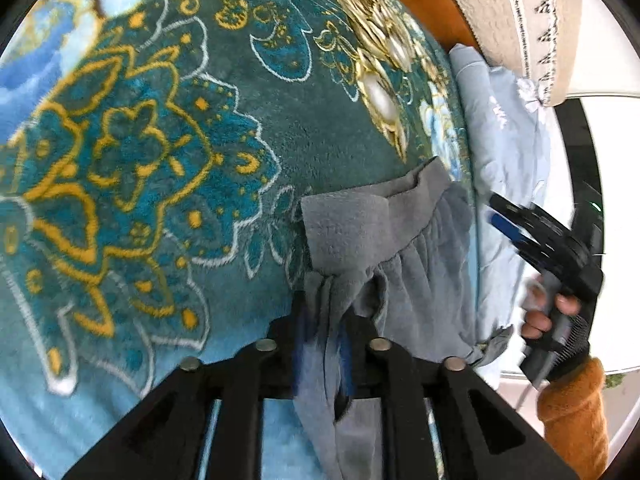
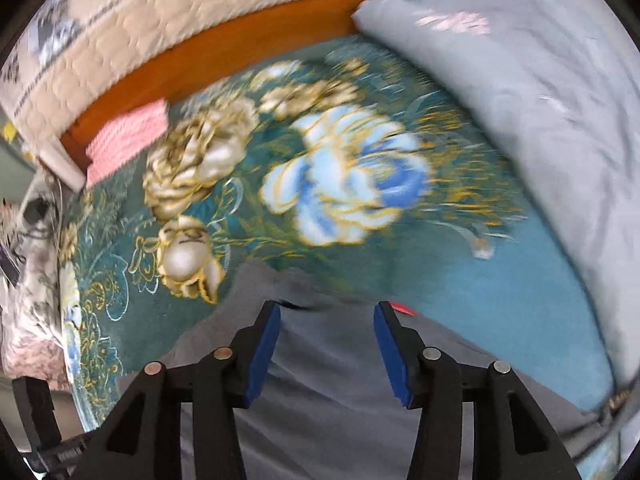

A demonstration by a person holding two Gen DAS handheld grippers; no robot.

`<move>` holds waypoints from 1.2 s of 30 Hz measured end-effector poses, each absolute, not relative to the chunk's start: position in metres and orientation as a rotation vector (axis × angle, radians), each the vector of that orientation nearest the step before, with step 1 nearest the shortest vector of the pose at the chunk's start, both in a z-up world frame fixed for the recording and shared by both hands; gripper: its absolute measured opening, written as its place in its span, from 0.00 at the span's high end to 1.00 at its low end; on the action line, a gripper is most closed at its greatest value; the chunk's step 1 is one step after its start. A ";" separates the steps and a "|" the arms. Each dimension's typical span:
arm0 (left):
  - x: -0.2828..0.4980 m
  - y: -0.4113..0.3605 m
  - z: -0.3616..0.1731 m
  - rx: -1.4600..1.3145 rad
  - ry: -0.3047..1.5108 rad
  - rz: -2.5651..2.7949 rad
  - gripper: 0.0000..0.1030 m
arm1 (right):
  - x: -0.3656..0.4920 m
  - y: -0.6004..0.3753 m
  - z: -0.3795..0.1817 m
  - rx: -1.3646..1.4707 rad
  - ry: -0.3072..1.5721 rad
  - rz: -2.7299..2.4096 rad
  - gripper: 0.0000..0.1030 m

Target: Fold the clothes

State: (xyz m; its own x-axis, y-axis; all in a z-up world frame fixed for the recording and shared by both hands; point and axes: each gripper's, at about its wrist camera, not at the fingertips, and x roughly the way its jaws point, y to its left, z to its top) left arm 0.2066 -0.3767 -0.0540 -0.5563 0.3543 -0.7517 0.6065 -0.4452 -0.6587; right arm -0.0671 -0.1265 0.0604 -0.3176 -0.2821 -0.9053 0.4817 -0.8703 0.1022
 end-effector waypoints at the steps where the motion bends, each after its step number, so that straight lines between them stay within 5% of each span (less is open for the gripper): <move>1: 0.209 -0.376 -0.050 1.366 1.549 -2.107 0.75 | -0.066 -0.105 0.069 1.456 0.229 -2.240 0.47; 11: 0.204 -0.339 0.023 1.322 1.400 -2.193 0.59 | -0.052 0.204 0.121 1.473 -0.327 -2.709 0.45; 18: 0.133 -0.258 0.054 1.414 1.276 -2.384 0.50 | -0.026 0.338 0.057 1.630 -1.049 -2.679 0.45; 21: 0.113 -0.226 0.043 1.490 1.247 -2.373 0.50 | -0.024 0.340 0.034 1.645 -1.175 -2.621 0.45; 24: 0.103 -0.199 0.019 1.544 1.233 -2.310 0.50 | -0.038 0.321 0.024 1.672 -1.117 -2.613 0.45; 33: 0.126 -0.182 -0.039 1.498 1.333 -2.088 0.50 | -0.087 0.220 0.009 1.916 -0.391 -2.726 0.45; 36: 0.128 -0.190 -0.042 1.470 1.390 -2.071 0.50 | -0.088 0.220 0.005 1.991 -0.326 -2.798 0.47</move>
State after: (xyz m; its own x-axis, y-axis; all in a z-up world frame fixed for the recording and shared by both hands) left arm 0.1285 -0.1900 -0.0420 -0.4622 0.3058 -0.8324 0.6545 -0.5157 -0.5529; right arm -0.0877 0.2202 0.0054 -0.3020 0.1392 -0.9431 -0.3523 -0.9355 -0.0252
